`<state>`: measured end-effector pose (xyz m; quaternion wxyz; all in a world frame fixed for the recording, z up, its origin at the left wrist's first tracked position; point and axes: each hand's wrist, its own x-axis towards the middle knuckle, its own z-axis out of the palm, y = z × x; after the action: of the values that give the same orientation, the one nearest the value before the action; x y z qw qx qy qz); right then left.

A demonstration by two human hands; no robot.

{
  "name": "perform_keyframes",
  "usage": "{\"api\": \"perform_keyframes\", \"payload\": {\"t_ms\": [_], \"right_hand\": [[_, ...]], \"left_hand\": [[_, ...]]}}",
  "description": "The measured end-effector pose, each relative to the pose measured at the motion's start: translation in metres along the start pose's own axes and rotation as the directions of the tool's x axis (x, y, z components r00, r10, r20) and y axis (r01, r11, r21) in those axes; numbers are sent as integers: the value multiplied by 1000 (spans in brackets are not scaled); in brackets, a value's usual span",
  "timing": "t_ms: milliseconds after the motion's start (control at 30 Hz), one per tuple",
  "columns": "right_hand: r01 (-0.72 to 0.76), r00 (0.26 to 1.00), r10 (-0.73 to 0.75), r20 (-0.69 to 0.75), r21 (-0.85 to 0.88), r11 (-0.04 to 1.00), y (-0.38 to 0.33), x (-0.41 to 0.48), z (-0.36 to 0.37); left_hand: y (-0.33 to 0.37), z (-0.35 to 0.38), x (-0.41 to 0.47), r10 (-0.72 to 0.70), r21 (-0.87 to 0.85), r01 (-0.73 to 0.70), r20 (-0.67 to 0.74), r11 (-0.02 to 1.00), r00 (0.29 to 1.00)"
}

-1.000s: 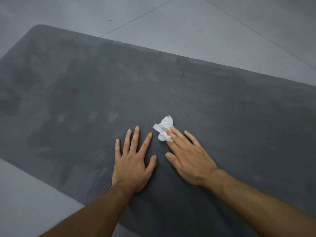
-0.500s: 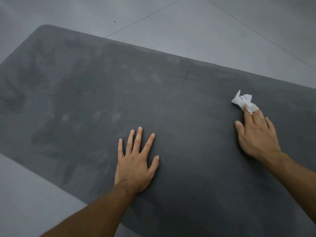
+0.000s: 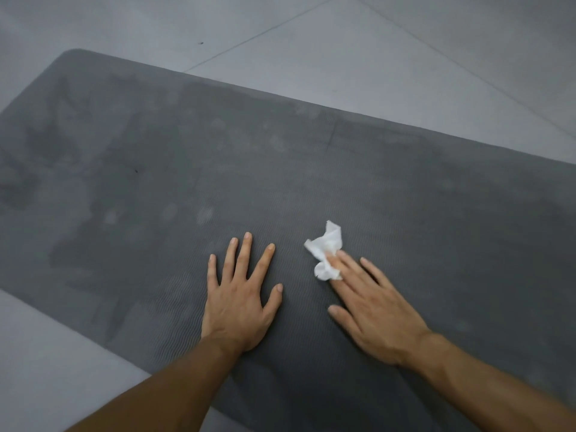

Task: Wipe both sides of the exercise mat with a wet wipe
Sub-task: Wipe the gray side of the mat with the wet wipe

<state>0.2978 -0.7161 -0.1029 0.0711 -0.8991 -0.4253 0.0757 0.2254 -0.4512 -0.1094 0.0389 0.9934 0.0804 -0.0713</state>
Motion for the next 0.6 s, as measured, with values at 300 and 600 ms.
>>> {"api": "perform_keyframes", "payload": {"t_ms": [300, 600], "right_hand": [[-151, 988, 149, -49, -30, 988, 41, -7, -8], [-618, 781, 615, -107, 10, 786, 141, -19, -30]], "left_hand": [[-1, 3, 1, 8, -4, -8, -5, 1000, 1000], [-2, 2, 0, 6, -5, -6, -7, 1000, 1000]]}}
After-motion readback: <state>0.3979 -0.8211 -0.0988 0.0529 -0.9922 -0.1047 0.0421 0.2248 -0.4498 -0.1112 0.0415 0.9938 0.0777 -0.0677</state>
